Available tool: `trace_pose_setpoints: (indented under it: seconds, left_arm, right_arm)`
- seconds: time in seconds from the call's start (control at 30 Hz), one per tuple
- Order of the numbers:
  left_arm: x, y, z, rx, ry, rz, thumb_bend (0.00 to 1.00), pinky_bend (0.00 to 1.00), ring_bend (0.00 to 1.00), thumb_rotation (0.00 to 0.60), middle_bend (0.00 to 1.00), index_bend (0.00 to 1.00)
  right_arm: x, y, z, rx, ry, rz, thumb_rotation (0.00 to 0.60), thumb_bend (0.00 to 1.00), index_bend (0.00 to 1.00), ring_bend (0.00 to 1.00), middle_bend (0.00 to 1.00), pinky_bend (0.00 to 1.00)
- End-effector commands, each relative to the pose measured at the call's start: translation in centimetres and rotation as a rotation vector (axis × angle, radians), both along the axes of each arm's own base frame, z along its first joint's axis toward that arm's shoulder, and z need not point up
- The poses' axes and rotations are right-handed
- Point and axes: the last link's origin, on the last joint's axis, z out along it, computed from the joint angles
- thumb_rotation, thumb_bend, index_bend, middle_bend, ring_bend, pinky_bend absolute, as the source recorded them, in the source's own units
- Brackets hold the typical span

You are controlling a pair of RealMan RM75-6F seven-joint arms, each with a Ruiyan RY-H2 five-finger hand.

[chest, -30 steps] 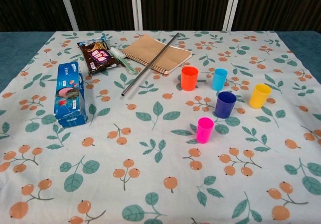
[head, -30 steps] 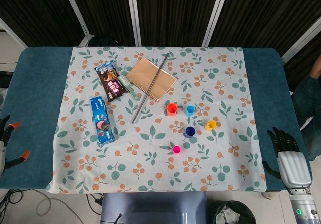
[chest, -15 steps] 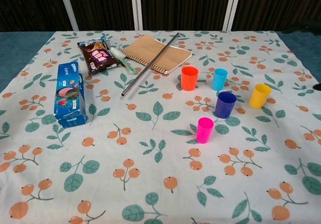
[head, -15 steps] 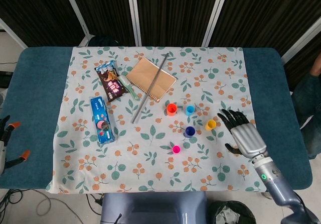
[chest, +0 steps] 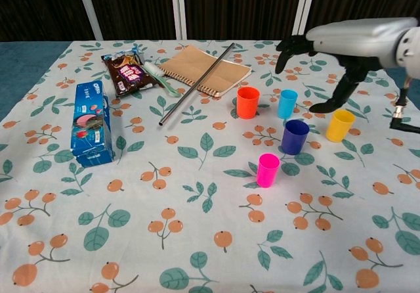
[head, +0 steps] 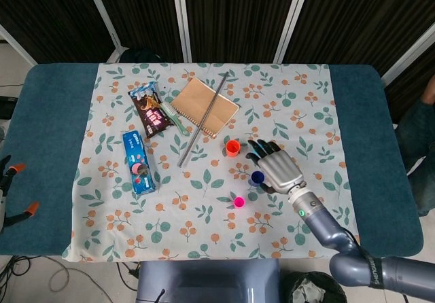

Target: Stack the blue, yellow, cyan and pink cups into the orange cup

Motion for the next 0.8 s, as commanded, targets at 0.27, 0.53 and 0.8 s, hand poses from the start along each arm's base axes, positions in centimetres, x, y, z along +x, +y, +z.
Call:
trace_pose_setpoints:
  seconds: [0.27,0.53,0.8]
  left_arm:
    - [-0.1,0.1,0.1,-0.001,-0.005,0.005,0.17,0.0,0.0,0.6,0.01,0.21]
    - [-0.1,0.2,0.0,-0.001,-0.006,0.007,0.17,0.0,0.0,0.6,0.01,0.21]
    - [-0.1,0.1,0.1,0.0,-0.005,0.007,0.17,0.0,0.0,0.6,0.01,0.21]
  right_arm:
    - [-0.2,-0.9,-4.2,0.049,0.08,-0.054,0.6,0.34,0.29,0.08,0.0,0.16]
    - [-1.3,-1.4,-4.5,0.048,0.095,-0.087,0.6,0.34,0.32,0.09,0.0,0.16]
    - [-1.8,-1.6,-4.7,0.055,0.092,-0.098,0.6,0.34,0.36,0.09,0.0,0.16]
